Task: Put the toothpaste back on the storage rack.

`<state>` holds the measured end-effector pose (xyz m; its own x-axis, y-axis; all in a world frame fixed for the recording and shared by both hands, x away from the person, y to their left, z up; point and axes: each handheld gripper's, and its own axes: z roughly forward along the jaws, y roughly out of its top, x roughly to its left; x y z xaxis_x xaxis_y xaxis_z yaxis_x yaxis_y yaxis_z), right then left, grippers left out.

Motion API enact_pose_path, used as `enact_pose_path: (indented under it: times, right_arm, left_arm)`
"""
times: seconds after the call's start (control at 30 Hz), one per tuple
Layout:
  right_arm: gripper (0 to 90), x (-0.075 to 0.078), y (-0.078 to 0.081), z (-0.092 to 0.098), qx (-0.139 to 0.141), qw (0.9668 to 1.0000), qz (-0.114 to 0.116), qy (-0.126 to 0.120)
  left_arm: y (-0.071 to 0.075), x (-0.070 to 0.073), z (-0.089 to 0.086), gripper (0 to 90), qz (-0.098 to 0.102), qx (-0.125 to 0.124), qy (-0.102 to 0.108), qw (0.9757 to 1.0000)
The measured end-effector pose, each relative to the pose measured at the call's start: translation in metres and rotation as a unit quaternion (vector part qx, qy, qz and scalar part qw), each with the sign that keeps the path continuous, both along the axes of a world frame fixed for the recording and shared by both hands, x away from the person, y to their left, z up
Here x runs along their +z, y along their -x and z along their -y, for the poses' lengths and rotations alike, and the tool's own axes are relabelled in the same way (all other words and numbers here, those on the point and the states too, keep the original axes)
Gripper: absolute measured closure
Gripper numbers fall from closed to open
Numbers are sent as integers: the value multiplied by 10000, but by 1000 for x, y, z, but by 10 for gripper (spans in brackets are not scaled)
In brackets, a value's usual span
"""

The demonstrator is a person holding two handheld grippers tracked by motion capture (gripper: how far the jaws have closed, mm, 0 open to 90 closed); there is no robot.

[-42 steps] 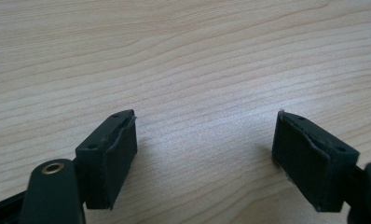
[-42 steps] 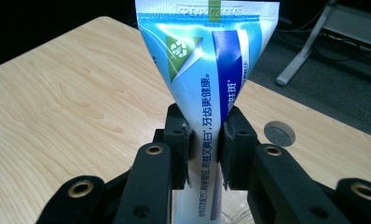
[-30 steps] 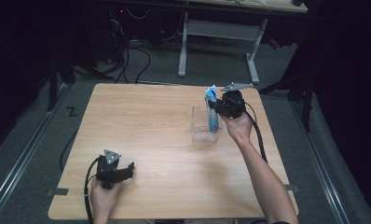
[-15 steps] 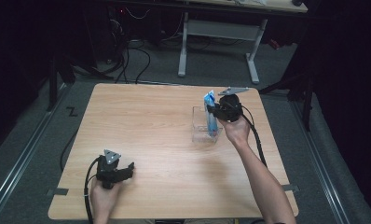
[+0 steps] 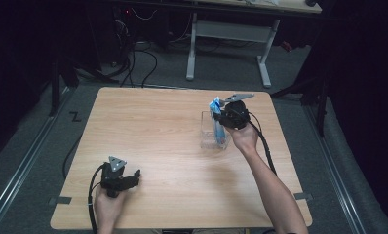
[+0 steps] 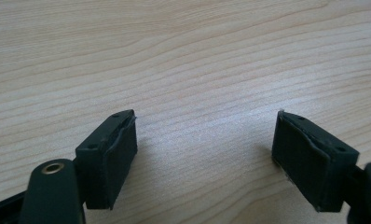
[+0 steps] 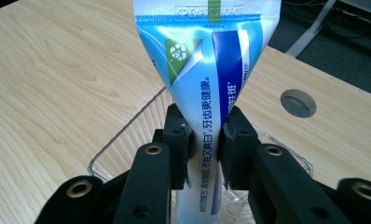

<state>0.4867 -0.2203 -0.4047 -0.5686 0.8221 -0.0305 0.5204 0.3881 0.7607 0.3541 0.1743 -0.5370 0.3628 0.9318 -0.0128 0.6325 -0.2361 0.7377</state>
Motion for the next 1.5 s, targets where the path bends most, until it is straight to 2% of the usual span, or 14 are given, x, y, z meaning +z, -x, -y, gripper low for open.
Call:
enact_pose_path:
  times: [0.67, 1.1, 1.27, 1.37, 1.5]
  right_arm:
    - [736, -4, -9, -17, 145, 9997, -135, 114]
    - [727, -8, -11, -24, 174, 9995, -261, 104]
    - [704, -9, -12, -22, 171, 9994, -299, 29]
    - [665, -8, -12, -21, 129, 9993, -331, -133]
    - [609, -4, -10, -20, 110, 9994, -258, -217]
  left_arm:
    - [0, 0, 0, 224, -1, -6, -6, 10000]
    - [0, 0, 0, 224, 1, -7, -7, 10000]
    - [0, 0, 0, 224, -1, -6, -7, 10000]
    - [0, 0, 0, 224, 1, -6, -7, 10000]
    - [0, 0, 0, 224, 4, 0, 2, 10000]
